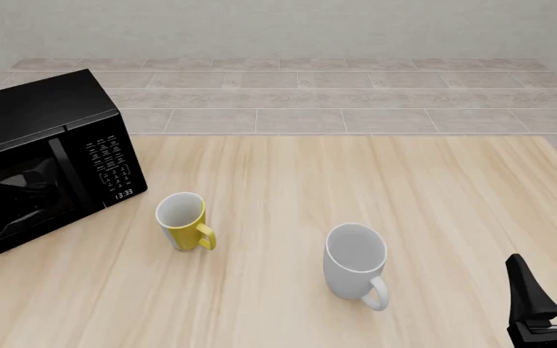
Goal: Close the microwave.
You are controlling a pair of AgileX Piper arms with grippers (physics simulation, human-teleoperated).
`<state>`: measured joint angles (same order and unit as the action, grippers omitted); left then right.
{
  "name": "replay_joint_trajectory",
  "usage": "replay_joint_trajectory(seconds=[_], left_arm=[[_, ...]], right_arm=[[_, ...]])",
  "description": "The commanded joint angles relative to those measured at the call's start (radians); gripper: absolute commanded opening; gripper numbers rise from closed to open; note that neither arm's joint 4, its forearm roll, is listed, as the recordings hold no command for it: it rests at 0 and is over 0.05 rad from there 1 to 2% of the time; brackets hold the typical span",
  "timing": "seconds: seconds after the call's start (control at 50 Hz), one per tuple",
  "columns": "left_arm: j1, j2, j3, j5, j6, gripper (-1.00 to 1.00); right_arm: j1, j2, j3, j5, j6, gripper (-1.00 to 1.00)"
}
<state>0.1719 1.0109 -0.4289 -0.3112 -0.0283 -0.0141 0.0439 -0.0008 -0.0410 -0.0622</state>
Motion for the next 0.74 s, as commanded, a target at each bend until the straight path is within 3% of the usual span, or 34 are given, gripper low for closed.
replay_joint_trajectory(seconds=[0.02, 0.12, 0.4, 0.74], left_arm=[[-0.051, -0.435, 0.138, 0.198, 0.044, 1.0], [-0.059, -0.61, 0.173, 0.301, 0.081, 1.0], [-0.088, -1.003, 0.168, 0.652, 0.088, 1.0], [-0.123, -1.011, 0.183, 0.621, 0.092, 1.0]], right_arm=[[0.0, -0.011, 0.0, 0.009, -0.006, 1.0], [0.001, -0.015, 0.0, 0.014, -0.006, 1.0], [0.003, -0.011, 0.0, 0.013, -0.002, 1.0], [0.007, -0.03, 0.0, 0.031, -0.009, 1.0]])
